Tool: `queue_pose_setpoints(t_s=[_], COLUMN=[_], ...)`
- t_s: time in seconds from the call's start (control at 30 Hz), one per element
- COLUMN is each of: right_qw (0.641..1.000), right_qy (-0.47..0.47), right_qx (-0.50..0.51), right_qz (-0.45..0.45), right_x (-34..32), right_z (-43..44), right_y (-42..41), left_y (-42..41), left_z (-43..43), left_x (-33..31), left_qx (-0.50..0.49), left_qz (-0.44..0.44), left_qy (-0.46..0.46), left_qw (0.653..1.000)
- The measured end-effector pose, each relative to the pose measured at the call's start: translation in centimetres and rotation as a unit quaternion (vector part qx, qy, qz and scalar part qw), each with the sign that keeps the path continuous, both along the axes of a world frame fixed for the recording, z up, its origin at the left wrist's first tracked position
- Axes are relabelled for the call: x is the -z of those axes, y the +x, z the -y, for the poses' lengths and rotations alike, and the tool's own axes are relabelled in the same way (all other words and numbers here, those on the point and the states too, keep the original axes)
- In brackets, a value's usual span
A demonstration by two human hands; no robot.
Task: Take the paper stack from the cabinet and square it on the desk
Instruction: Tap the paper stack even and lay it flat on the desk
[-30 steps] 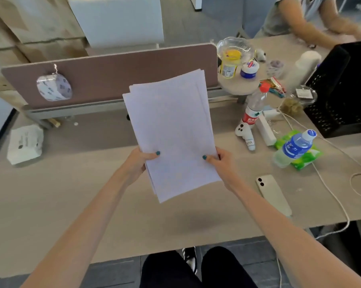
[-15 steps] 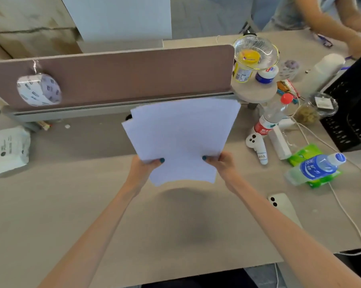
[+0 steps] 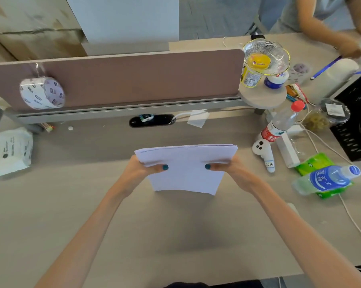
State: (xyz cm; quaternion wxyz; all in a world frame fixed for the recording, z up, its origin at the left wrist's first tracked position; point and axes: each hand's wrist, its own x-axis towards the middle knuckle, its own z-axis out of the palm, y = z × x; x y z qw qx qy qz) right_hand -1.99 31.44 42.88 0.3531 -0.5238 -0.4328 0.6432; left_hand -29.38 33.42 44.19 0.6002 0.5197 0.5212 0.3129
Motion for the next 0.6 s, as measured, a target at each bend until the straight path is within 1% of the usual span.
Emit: queue_pose_setpoints(t_s=[0.13,0.27,0.33,0.37,0.47,0.6], right_qw=[1.0,1.0,1.0,1.0,1.0,0.999], right_qy=[0.008,0.006,0.011,0.013,0.014,0.023], right_qx=[0.003,0.01,0.009,0.009,0.011,0.014], right_qz=[0.0,0.006,0.013,0.016,0.02,0.033], right_x=[0.0,0.3,0.4,0.4,0.3,0.3], right_z=[-0.1,0.4,0.7,0.9,1.1,1.1], right_y=[-0.8,-0.6,-0.6,-0.6,-0.7,-0.9], left_y=[0.9,0.4,-0.1,-0.3,-0.8,-0.4], left_z=[0.3,0.4,0.5,0.6,0.9,1.5], left_x=[-0.5,-0.2,-0.1,-0.2,-0.6,-1.4], left_qx=[0.019,0.011,0.018,0.013,-0.044,-0.066], left_qz=[0.023,0.012,0.004,0.007,0.03,0.068], left_qy=[-0.004,-0.015,0.002,0.016,0.032,0.028], left_qw=[1.0,1.0,1.0,1.0,0.998,0.995])
